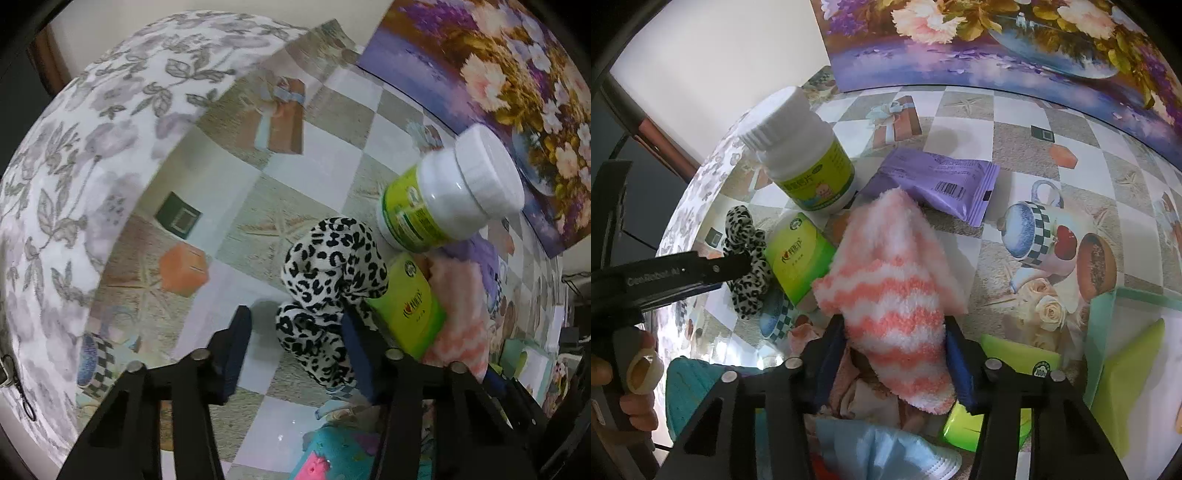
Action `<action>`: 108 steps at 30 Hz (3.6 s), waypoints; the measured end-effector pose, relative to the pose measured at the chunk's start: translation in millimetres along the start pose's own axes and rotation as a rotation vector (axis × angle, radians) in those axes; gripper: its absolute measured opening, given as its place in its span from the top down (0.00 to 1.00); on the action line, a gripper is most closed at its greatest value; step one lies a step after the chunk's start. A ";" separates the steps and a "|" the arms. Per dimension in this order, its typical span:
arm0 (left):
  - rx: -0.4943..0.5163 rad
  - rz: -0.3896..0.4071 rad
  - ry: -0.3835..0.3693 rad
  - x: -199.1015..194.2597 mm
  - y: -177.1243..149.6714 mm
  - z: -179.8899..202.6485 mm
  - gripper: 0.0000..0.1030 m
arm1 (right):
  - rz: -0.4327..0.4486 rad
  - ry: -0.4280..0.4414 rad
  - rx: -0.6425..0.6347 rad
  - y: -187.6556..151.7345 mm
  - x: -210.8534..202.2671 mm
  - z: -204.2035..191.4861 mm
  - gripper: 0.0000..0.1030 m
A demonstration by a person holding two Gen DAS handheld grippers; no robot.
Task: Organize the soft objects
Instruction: 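Close the left tool on the scrunchie while the right tool grips the pink striped sock, then lift and carry the scrunchie and sock over the white tray with both tools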
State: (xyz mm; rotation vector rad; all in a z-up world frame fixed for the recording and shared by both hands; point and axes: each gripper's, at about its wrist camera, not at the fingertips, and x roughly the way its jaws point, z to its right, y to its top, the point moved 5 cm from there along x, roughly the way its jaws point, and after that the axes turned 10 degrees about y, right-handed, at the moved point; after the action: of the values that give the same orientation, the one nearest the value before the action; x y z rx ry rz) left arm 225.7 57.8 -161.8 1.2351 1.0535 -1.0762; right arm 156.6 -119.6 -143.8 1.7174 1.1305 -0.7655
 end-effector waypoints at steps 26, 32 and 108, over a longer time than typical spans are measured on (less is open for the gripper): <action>0.010 0.172 -0.025 -71.5 11.0 -4.0 0.89 | 0.148 0.096 -0.007 23.2 -68.1 -15.8 0.82; 0.002 0.271 -0.021 -114.2 13.9 -5.1 0.89 | 0.221 0.114 -0.014 31.9 -101.9 -22.0 0.82; 0.616 0.121 -0.091 -97.1 -191.3 297.9 0.88 | 0.146 -0.520 0.610 -122.7 -230.9 253.2 0.80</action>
State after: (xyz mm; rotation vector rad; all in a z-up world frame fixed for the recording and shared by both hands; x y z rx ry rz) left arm 27.1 -241.5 -86.2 1.6889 0.5767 -1.4010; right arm -49.4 -414.7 -89.2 1.8879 0.4253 -1.4628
